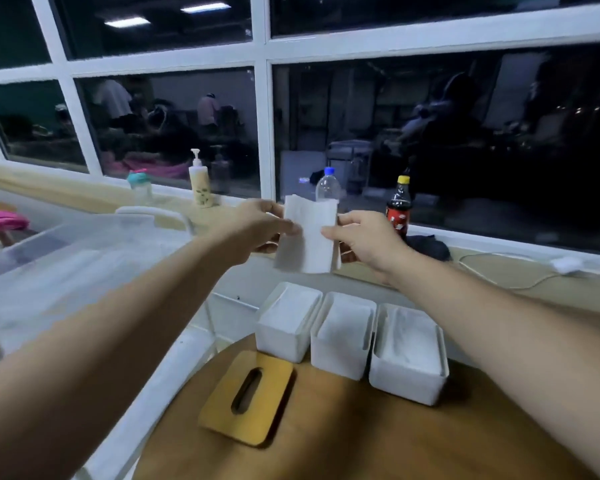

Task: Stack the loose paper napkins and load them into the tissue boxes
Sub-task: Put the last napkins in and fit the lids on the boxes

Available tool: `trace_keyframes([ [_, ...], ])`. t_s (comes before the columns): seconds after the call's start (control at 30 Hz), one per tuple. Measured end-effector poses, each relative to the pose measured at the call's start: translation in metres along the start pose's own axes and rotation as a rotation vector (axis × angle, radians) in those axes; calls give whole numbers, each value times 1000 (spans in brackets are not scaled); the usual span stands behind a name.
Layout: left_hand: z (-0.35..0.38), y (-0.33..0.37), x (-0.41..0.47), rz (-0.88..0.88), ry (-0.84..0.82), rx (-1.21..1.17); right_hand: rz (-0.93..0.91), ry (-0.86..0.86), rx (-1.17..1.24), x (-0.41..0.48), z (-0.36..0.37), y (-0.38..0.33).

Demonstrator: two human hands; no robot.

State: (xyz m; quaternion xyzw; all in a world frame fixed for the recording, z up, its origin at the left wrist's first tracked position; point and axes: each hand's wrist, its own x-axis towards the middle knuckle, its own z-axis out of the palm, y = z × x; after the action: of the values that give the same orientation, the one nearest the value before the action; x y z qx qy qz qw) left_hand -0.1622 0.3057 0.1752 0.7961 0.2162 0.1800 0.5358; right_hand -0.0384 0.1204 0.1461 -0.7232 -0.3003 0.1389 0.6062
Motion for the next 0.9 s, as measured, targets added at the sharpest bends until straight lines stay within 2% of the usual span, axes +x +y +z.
trace_keyframes([
  [0.27, 110, -66, 43, -89, -90, 134, 238, 101, -228, -11, -47, 96],
  [0.43, 137, -108, 48, -122, -95, 253, 261, 92, -477, -7, -40, 148],
  [0.57, 148, -126, 48, -93, -64, 419, 238, 91, -600, -4, -32, 170],
  [0.7, 157, -130, 51, 3, -65, 594, 173, 57, -821, -5, -30, 180],
  [0.8, 154, -128, 55, 115, -106, 712, 73, 40, -956, -5, -32, 179],
  [0.9, 145, -119, 55, 279, -241, 840, -71, -46, -981, -3, -32, 173],
])
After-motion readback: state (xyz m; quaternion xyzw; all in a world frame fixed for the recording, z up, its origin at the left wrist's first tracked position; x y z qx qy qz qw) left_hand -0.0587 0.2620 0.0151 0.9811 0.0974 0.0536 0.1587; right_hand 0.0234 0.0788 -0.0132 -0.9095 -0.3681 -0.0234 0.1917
